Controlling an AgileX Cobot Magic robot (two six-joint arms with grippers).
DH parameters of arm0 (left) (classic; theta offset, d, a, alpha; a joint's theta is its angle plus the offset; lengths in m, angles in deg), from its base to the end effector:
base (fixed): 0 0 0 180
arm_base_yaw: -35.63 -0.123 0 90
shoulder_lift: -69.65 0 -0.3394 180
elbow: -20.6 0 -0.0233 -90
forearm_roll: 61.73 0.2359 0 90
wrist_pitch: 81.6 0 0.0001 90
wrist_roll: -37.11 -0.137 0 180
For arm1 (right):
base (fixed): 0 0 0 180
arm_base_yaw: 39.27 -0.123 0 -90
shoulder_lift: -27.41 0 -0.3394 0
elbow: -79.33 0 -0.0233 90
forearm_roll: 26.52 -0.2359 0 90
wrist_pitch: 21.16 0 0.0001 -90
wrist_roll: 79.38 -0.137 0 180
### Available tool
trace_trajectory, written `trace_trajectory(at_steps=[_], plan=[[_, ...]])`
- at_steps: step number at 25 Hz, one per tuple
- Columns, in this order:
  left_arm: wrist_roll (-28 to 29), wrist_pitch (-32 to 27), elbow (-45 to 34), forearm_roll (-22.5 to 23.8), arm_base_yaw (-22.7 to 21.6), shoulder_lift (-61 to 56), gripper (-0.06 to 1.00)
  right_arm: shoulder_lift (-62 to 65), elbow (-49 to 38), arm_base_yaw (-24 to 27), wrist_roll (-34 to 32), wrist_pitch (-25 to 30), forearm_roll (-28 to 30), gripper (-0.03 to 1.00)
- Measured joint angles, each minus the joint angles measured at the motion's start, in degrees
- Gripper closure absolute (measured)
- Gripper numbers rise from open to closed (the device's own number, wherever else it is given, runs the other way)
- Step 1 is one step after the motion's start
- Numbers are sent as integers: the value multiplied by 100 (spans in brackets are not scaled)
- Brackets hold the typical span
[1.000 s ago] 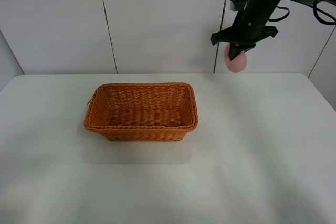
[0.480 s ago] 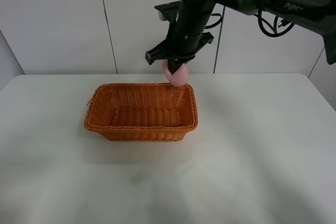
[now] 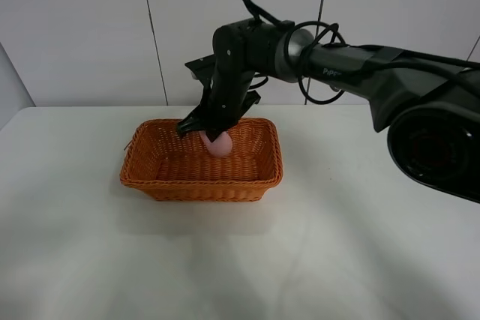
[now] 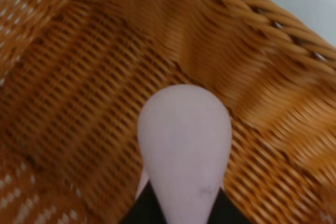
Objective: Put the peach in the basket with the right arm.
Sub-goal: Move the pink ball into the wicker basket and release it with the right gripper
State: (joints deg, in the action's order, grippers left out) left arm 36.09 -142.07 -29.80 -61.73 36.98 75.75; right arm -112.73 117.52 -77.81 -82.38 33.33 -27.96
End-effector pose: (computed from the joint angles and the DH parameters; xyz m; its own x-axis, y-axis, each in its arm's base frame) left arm -0.0316 0.0007 0.2465 -0.4529 0.0285 -0.8911 0.0316 0.9994 0.0159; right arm 0.4291 0.3454 0.1889 -0.7574 -0.5178 -0.3977 -0.5799 0.8134 0.0455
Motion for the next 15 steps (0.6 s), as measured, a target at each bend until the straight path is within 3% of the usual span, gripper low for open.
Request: trace_trajectory(at_steps=[4,7,10,15], plan=[[0,0,0,34,0,0,-5,-311,0,0,0,-212,-18,90],[0,0,0,0,0,0,-5,-426,0,0,0,-223,-23,68],[0,0,0,0,0,0,-5,-454,0,0,0,-247,-23,38],[0,0,0,0,0,0,-5,-397,7,0,0,-191,-23,28]])
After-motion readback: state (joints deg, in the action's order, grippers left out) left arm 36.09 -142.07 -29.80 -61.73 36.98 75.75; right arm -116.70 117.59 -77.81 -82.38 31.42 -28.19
